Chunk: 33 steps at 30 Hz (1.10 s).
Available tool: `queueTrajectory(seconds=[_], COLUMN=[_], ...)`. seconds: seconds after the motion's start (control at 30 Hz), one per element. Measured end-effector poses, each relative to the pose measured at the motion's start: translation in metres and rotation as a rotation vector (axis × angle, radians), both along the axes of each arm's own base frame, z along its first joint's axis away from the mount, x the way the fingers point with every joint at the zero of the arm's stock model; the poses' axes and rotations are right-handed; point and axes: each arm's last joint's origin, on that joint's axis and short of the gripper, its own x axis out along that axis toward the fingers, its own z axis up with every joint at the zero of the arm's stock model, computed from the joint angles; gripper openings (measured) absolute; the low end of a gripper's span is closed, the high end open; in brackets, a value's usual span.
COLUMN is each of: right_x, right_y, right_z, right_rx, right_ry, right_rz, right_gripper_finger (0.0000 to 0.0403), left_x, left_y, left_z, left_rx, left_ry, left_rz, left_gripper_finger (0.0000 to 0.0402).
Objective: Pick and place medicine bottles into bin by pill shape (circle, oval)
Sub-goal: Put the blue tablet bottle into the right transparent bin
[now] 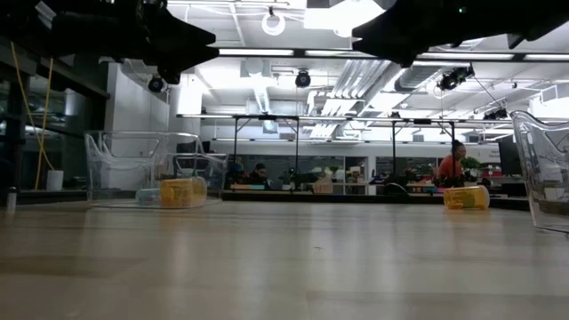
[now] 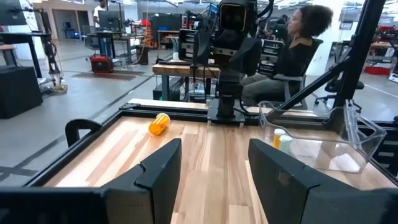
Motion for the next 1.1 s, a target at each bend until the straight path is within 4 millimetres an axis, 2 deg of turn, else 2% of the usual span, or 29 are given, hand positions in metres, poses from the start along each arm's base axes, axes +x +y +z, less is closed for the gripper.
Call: queueTrajectory(seconds=[0.97, 1.1], right_x=[0.0005, 0.0006], right_y=[-0.0029, -0.0029], right_z=[0.0010, 0.0010], right_rx=[-0.023, -0.023], right_ry=[0.010, 0.011], right_rz=[-0.011, -0.011], right_gripper_finger=[0.0210, 0.0210], left_x=[0.0001, 0.0031], left_y=[-0.0003, -0.0081], left_z=[0.0006, 0.0073], left_rx=[-0.027, -0.020], left_ry=[-0.012, -0.042], left_rz=[-0.007, -0.050], left_gripper_finger=[0.0174, 0.0174])
